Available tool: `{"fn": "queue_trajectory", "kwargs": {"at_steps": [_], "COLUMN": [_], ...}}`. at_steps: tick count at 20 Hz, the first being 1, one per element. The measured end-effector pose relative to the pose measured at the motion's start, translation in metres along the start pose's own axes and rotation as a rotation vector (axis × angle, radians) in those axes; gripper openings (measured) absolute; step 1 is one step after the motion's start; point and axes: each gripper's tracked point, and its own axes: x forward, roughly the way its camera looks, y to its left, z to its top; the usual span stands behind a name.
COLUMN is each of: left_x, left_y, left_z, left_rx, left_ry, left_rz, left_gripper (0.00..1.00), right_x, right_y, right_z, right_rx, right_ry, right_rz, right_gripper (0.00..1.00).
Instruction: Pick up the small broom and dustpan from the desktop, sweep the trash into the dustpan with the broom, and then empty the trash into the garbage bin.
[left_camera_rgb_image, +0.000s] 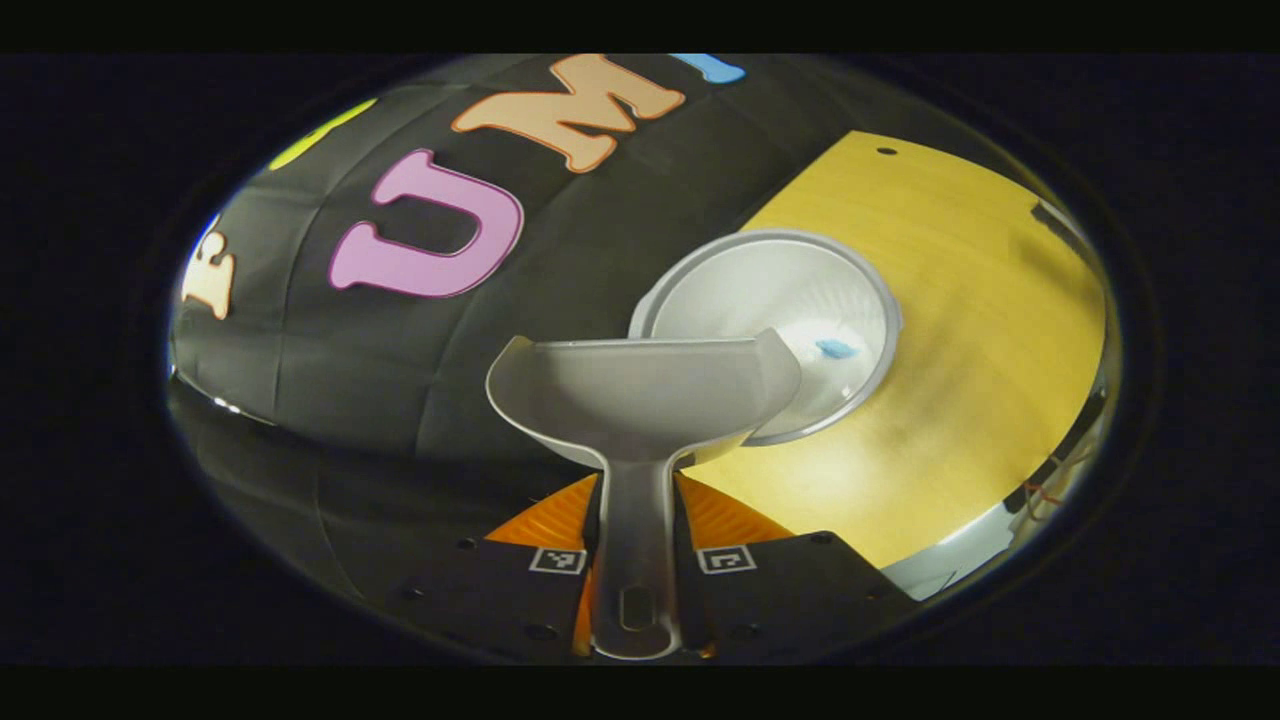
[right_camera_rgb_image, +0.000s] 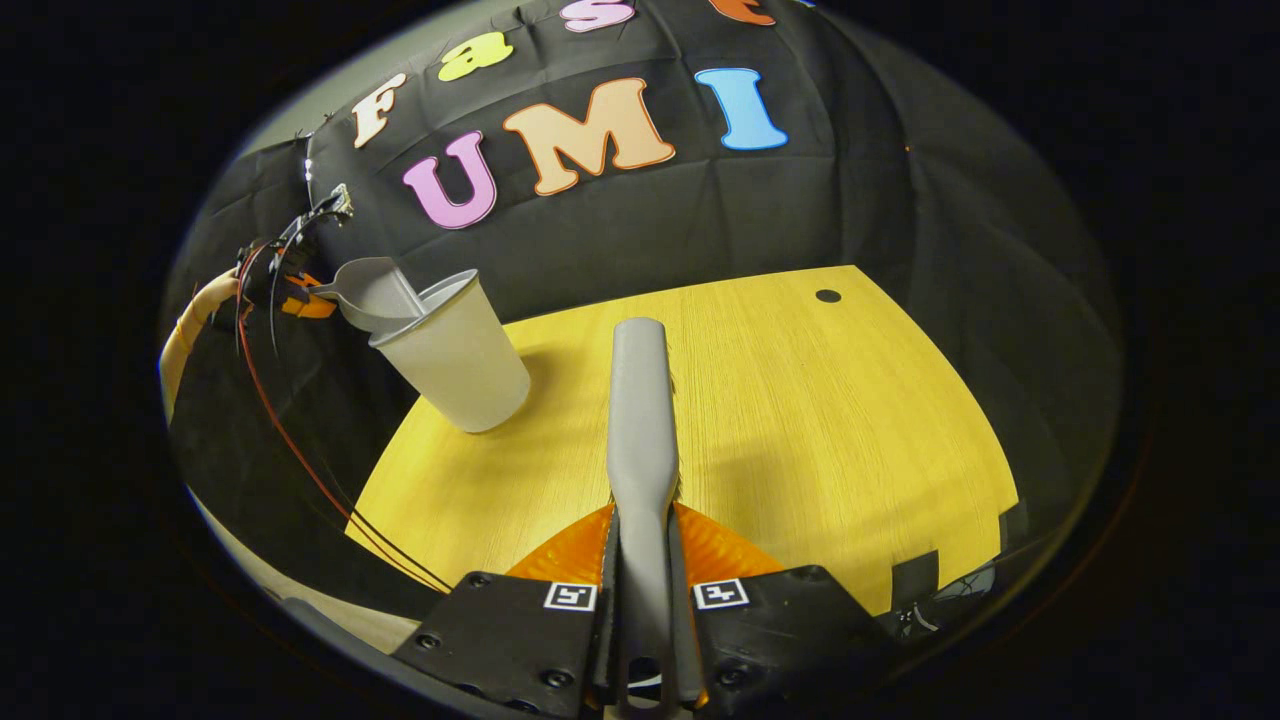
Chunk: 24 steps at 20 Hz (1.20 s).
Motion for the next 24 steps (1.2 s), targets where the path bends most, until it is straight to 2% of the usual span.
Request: {"fn": "queue_trajectory", "kwargs": {"at_steps": [3, 7, 9, 10, 11, 14, 16, 18, 22, 24], "left_x": [-0.029, -0.086, -0.108, -0.115, -0.118, -0.124, -0.122, -0.113, -0.075, -0.058], "left_y": [-0.023, -0.062, -0.106, -0.134, -0.164, -0.251, -0.293, -0.324, -0.359, -0.377], "left_z": [0.026, 0.073, 0.091, 0.099, 0.107, 0.122, 0.128, 0.121, 0.093, 0.080], "left_rx": [-0.131, -0.254, -0.336, -0.384, -0.421, -0.511, -0.556, -0.588, -0.617, -0.640], "left_ry": [-0.105, -0.297, -0.376, -0.400, -0.415, -0.428, -0.422, -0.411, -0.364, -0.342], "left_rz": [-0.045, -0.084, -0.138, -0.181, -0.231, -0.365, -0.411, -0.386, -0.273, -0.259], "left_gripper": [0.27, 0.24, 0.27, 0.24, 0.26, 0.26, 0.25, 0.26, 0.26, 0.27], "right_x": [0.004, 0.002, 0.004, 0.004, 0.004, 0.010, 0.012, 0.019, 0.040, 0.059], "right_y": [0.002, 0.002, -0.006, -0.010, -0.015, -0.031, -0.042, -0.049, -0.064, -0.067], "right_z": [0.002, 0.006, 0.004, 0.004, 0.002, -0.001, -0.002, -0.007, -0.013, -0.022], "right_rx": [-0.024, -0.045, -0.063, -0.070, -0.074, -0.096, -0.106, -0.103, -0.117, -0.122], "right_ry": [0.010, 0.002, 0.006, 0.009, 0.010, 0.019, 0.021, 0.026, 0.036, 0.046], "right_rz": [0.024, 0.069, 0.075, 0.079, 0.080, 0.072, 0.061, 0.052, 0.010, -0.008], "right_gripper": [0.20, 0.20, 0.20, 0.20, 0.20, 0.20, 0.20, 0.20, 0.20, 0.20]}}
